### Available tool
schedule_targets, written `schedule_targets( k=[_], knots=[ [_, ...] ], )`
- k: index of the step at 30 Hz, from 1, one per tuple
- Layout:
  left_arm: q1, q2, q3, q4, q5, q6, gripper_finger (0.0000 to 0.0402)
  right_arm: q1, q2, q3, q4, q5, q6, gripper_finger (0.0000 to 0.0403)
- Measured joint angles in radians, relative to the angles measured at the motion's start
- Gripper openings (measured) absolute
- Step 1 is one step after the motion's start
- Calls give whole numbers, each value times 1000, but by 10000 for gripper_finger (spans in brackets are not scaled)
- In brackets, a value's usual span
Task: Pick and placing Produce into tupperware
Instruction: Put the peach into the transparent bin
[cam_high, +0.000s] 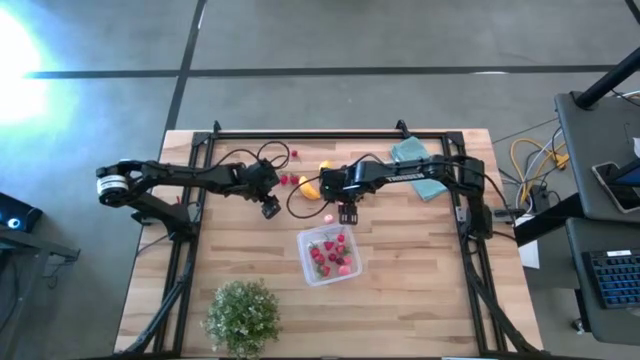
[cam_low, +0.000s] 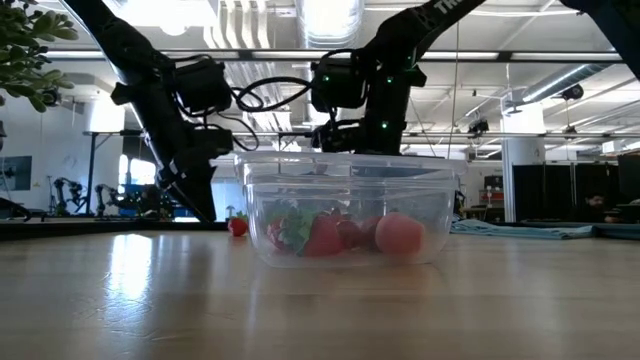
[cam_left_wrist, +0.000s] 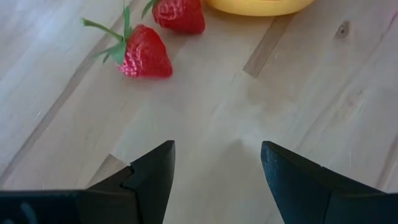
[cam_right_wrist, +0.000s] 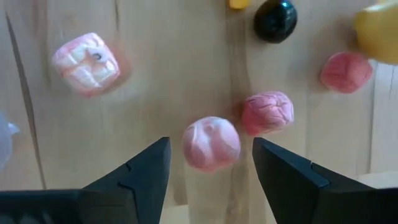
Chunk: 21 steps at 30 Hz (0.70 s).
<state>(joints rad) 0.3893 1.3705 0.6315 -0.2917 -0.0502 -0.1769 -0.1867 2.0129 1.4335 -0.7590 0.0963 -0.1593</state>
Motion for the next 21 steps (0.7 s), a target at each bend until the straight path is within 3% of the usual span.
schedule_targets(
  k=[6,21],
  knots=[
    [0,0,4,16,0,0,224,-16,6,-13,19,-76,12,212],
    [0,0,4,23,3,-4,224,-19,49,-15,40,-76,23,211]
  ],
)
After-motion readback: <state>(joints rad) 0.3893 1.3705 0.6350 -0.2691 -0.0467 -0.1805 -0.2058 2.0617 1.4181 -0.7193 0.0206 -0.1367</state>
